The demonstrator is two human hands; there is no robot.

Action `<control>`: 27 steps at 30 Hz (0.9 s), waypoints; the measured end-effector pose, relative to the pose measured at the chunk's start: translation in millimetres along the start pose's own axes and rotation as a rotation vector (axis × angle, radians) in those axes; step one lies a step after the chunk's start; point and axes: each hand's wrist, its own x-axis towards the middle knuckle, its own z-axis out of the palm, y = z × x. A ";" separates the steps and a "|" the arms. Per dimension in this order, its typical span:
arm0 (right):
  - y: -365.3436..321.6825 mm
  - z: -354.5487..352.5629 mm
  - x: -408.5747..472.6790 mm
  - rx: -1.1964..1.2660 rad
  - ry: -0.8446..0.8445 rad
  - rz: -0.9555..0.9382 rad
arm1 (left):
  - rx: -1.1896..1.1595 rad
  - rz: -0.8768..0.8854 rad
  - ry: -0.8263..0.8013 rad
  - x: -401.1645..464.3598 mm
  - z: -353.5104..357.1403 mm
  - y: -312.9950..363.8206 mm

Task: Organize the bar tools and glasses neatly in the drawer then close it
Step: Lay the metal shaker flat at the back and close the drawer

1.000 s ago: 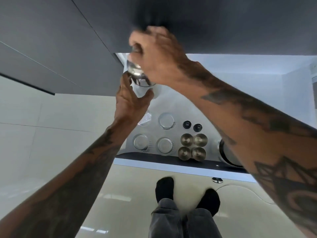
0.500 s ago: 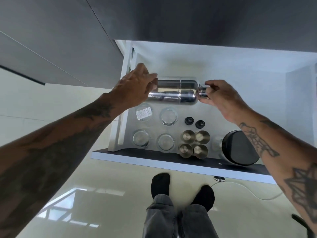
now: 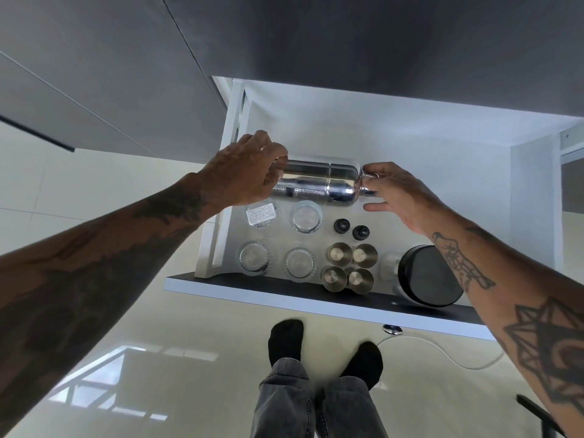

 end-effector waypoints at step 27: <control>95.8 -66.1 -244.7 1.140 0.668 0.277 | -1.843 -1.526 0.605 -143.3 -14.5 196.5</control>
